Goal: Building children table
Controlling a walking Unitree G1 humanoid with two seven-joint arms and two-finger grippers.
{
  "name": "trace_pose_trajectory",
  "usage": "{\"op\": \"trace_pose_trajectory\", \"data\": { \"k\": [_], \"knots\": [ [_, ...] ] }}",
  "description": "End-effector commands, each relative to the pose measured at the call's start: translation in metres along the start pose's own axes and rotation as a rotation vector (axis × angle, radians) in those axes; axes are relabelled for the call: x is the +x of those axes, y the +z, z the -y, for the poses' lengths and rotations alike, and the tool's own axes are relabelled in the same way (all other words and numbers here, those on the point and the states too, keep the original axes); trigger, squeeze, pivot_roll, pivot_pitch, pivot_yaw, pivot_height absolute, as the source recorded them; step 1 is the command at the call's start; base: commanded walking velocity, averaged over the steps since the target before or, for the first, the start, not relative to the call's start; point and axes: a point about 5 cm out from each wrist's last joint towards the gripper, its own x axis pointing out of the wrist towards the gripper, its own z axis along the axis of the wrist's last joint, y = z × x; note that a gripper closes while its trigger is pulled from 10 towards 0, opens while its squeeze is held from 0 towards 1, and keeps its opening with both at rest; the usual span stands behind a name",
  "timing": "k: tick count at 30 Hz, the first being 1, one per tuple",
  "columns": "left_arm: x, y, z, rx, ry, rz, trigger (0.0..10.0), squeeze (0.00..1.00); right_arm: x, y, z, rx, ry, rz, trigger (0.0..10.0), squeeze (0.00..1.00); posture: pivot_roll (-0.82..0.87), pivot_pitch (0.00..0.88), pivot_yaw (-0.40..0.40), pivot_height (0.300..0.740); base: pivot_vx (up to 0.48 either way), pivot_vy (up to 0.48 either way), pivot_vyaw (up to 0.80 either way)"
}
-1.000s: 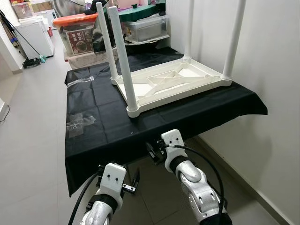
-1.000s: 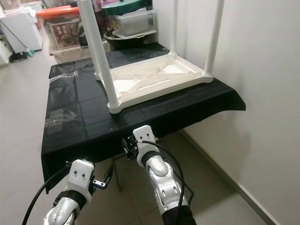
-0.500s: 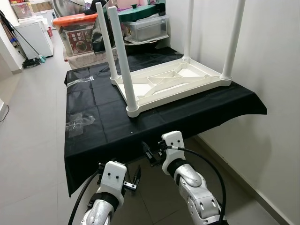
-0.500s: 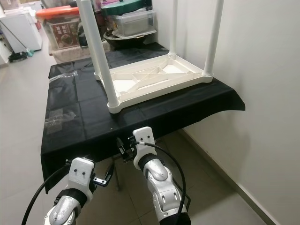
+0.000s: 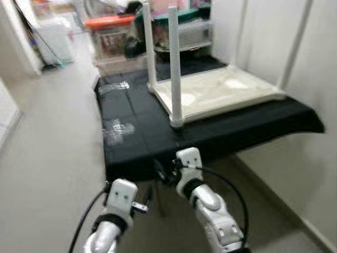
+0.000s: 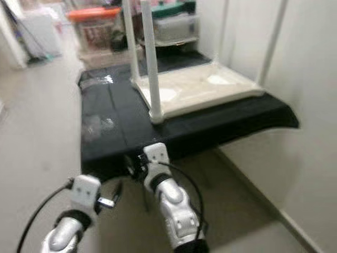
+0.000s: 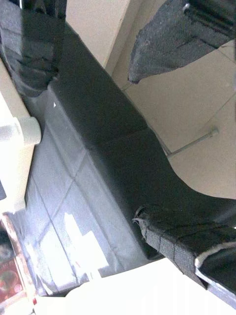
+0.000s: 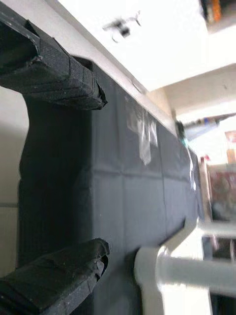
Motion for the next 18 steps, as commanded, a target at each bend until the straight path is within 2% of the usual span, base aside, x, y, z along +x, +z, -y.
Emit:
{"op": "trace_pose_trajectory", "data": {
  "k": [1,18],
  "knots": [
    [-0.0011,-0.0033,-0.0008,0.001,-0.001,-0.017,10.0,0.0,0.0028,0.0013,-0.0081,0.016,0.026,0.008,10.0,0.0,-0.12,0.0,0.066,0.74,0.0,0.0,0.0],
    [-0.0025,-0.0005,-0.0021,-0.014,0.032,-0.015,10.0,0.0,-0.0012,0.0062,-0.0125,-0.036,0.075,0.034,10.0,0.0,-0.11,0.0,0.047,0.74,0.0,0.0,0.0]
  ]
}}
